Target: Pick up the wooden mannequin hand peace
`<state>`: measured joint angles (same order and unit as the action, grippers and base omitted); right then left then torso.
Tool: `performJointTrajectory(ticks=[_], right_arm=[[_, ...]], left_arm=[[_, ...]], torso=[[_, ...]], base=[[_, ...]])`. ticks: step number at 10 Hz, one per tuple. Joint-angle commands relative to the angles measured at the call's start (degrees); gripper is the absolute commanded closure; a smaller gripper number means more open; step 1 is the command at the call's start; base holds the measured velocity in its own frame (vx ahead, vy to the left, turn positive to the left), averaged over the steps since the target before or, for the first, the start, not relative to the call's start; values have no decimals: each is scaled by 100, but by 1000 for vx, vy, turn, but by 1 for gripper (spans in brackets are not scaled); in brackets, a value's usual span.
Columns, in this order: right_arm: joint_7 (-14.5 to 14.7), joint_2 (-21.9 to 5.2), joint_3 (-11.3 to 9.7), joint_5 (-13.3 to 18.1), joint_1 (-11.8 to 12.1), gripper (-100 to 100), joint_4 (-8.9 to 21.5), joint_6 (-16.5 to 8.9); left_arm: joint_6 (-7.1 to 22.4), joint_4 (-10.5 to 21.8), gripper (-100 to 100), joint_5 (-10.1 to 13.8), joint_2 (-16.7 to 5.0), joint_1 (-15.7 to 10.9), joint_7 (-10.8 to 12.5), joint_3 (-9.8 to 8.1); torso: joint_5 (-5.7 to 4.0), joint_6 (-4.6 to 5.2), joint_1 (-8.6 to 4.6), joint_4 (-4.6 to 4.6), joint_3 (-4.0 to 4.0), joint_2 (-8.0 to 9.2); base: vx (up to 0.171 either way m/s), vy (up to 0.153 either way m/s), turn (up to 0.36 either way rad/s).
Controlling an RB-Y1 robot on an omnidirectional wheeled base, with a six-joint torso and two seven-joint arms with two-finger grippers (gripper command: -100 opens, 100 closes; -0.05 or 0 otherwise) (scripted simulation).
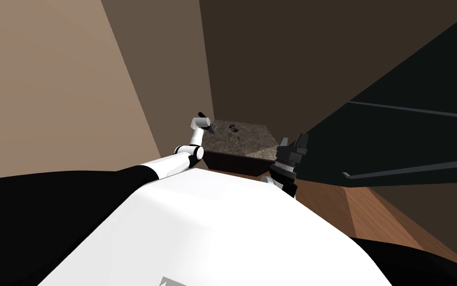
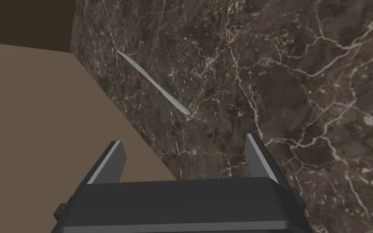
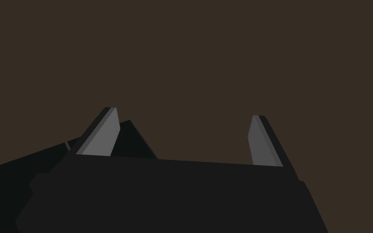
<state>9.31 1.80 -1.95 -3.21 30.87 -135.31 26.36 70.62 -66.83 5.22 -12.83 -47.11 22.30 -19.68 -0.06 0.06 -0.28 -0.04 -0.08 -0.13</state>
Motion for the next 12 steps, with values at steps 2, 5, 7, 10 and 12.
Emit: performJointTrajectory(ticks=[2,5,7,10,12], right_arm=[[0,0,0,0,0,0,0,0],[0,0,0,0,0,0,0,0],[0,0,0,0,0,0,0,0],[0,0,0,0,0,0,0,0],[0,0,0,0,0,0,0,0]], left_arm=[[430,457,-100,-7,-15,-392,126,-12],[829,811,-100,-9,-36,-634,198,-19],[1092,1137,-100,-11,-60,-865,268,-25],[1564,1648,-100,-15,-116,-1288,397,-34],[1772,1904,-100,-16,-146,-1476,454,-38]], torso=[[1,-1,5,0,1,3],[0,0,-2,0,2,3],[0,-1,-2,0,0,1],[2,-2,6,0,2,5],[2,-3,10,0,2,4]], base=[[26,-53,-5],[32,-60,-7],[33,-56,-11],[30,-50,-15],[32,-39,-13]])
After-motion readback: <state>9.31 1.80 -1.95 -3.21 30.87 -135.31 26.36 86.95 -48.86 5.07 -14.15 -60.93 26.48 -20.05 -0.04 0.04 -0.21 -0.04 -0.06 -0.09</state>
